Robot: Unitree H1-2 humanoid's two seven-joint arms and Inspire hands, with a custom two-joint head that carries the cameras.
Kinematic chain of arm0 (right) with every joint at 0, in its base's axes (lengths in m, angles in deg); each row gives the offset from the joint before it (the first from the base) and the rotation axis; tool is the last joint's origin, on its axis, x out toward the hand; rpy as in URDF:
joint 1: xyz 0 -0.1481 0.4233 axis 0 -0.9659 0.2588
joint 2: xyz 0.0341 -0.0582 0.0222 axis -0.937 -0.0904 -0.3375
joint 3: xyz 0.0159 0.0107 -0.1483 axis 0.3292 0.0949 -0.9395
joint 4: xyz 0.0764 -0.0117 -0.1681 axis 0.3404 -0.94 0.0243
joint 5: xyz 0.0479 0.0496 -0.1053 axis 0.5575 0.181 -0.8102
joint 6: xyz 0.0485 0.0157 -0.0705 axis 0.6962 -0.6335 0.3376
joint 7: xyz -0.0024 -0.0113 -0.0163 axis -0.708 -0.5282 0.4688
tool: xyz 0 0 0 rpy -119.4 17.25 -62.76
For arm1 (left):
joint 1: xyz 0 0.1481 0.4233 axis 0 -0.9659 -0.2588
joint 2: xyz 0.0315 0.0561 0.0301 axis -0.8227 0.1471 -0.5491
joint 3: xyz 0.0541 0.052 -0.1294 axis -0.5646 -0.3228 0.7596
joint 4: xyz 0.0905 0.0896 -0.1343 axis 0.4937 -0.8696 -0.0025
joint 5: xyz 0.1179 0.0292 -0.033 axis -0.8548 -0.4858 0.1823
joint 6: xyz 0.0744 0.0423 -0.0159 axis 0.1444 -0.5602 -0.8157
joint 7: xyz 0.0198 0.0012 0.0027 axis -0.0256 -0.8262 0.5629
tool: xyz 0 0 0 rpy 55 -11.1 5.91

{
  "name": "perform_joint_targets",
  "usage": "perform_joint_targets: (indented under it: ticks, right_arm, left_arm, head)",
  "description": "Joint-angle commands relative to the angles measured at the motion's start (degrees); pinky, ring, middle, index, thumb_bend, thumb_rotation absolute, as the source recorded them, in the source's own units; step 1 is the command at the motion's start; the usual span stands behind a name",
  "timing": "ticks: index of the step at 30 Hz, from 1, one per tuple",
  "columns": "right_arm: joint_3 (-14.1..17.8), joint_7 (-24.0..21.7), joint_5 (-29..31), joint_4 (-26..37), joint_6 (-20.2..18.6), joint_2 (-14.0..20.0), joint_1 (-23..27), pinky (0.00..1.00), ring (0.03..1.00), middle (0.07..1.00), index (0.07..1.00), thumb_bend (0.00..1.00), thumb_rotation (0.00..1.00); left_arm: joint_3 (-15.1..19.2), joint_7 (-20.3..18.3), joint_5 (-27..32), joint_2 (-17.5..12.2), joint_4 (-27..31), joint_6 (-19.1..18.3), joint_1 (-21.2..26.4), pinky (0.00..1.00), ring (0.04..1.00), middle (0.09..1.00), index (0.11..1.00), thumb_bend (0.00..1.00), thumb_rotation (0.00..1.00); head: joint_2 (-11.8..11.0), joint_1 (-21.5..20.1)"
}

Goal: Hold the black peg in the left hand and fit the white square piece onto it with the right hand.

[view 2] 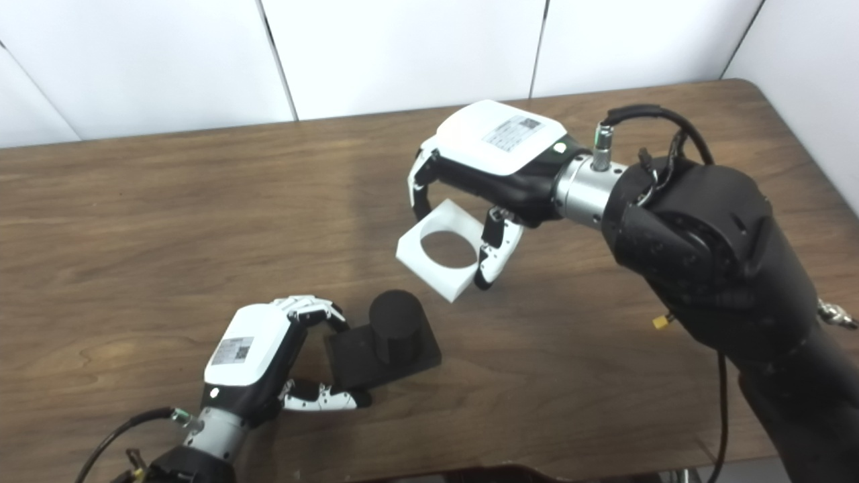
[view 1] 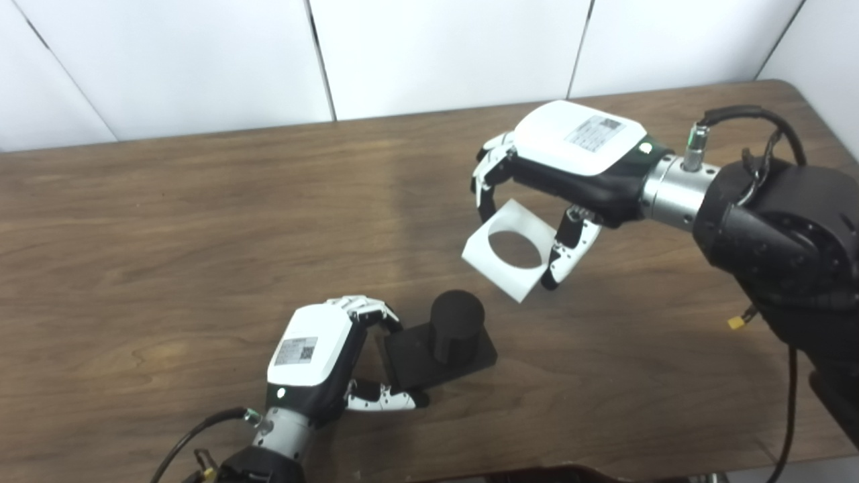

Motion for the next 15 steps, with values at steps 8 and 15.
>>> perform_joint_targets:
  ticks: [8, 15]
  right_arm:
    - [-1.70, -0.25, -3.13, 0.52, 2.44, -4.22, 0.09, 0.76, 0.850, 0.739, 0.483, 0.52, 0.13]
    - [-3.27, -0.68, -5.09, -1.17, 4.46, -6.61, -0.95, 0.77, 0.855, 0.747, 0.483, 0.52, 0.13]
  left_arm:
    - [-0.63, -3.09, -0.19, 0.29, 0.52, -0.34, 0.23, 0.78, 0.792, 0.732, 0.485, 0.52, 0.05]
    - [-0.64, -3.94, -0.35, 0.40, 1.13, -0.68, 0.28, 0.79, 0.795, 0.735, 0.485, 0.52, 0.05]
  head:
    - [0.89, -0.04]
    - [1.26, 0.15]
